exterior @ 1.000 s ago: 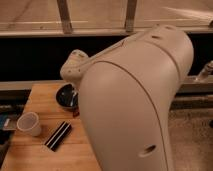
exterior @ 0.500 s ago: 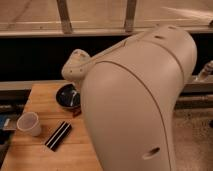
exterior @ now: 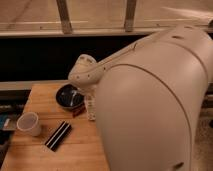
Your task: Stand the bottle upright
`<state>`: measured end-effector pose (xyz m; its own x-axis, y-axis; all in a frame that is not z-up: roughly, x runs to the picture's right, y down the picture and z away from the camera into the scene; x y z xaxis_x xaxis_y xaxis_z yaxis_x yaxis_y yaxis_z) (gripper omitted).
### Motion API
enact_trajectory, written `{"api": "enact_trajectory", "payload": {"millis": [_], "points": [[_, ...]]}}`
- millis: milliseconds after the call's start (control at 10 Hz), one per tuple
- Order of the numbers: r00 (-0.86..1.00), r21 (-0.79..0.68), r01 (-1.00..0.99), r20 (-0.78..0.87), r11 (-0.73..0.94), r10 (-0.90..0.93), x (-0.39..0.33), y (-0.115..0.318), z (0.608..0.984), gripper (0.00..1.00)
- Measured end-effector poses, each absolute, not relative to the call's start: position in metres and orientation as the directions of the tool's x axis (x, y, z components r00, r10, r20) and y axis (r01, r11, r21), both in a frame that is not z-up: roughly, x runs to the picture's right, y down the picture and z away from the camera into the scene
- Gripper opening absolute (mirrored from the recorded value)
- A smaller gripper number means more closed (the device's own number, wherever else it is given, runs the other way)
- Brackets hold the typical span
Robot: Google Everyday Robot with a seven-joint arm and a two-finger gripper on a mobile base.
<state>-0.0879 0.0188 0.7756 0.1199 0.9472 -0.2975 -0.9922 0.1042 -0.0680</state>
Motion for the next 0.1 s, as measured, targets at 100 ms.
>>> {"api": "enact_trajectory", "payload": {"millis": [100], "points": [[0.119,-0.069,-0.992,-0.298,0.103,0.947,-0.0877,0.0202,0.7750,0.00]]}}
